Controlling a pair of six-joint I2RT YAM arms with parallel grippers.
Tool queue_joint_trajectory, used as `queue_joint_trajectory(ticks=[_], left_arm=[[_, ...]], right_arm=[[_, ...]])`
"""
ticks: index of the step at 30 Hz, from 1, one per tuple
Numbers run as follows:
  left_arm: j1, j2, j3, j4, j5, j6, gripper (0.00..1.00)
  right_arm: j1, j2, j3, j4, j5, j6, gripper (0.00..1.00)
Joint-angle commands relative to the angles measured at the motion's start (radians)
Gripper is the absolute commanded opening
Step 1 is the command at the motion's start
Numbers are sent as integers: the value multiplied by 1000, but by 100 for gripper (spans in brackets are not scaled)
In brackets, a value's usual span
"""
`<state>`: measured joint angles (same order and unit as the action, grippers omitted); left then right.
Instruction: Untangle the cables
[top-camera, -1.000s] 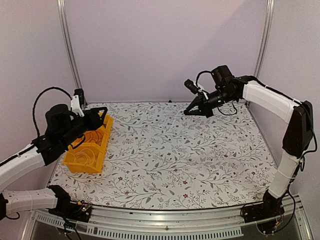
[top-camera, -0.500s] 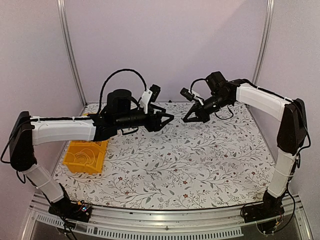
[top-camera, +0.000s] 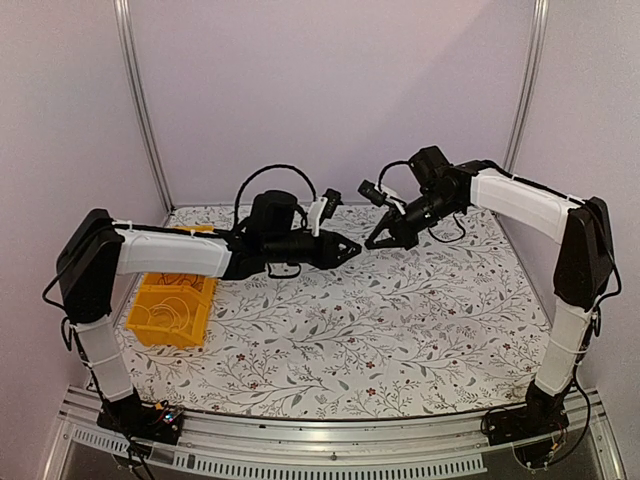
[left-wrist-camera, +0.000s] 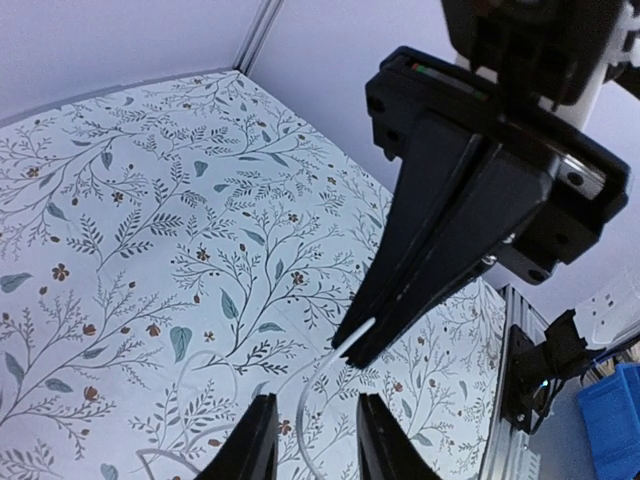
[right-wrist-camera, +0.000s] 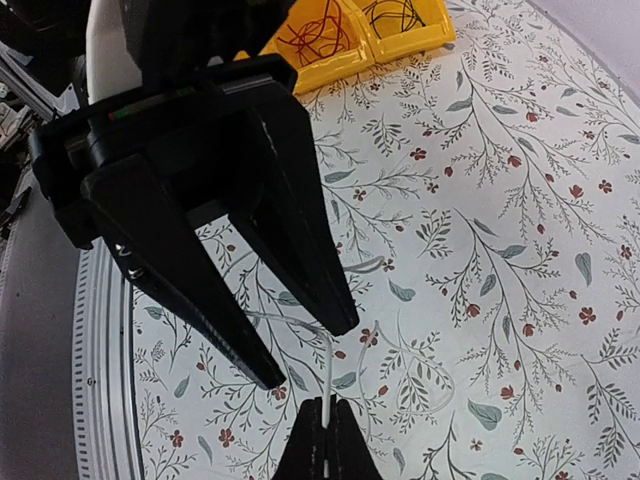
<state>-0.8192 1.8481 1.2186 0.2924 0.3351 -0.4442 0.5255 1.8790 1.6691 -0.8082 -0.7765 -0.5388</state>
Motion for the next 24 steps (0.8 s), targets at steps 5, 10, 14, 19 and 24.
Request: queue_joint_trajectory(ticks=[5, 10, 14, 19, 24], left_arm=[[37, 3, -14, 67, 106, -66, 7], [44, 4, -28, 79, 124, -79, 2], [50, 19, -17, 58, 130, -111, 33], [51, 39, -7, 66, 170, -119, 17], [54, 11, -31, 107, 180, -112, 0]], right_arm=[[9, -10, -16, 6, -9, -1, 0], [8, -12, -16, 9, -8, 2, 0], [8, -11, -11, 10, -8, 4, 0], [10, -8, -9, 10, -10, 4, 0], [10, -7, -14, 12, -9, 4, 1]])
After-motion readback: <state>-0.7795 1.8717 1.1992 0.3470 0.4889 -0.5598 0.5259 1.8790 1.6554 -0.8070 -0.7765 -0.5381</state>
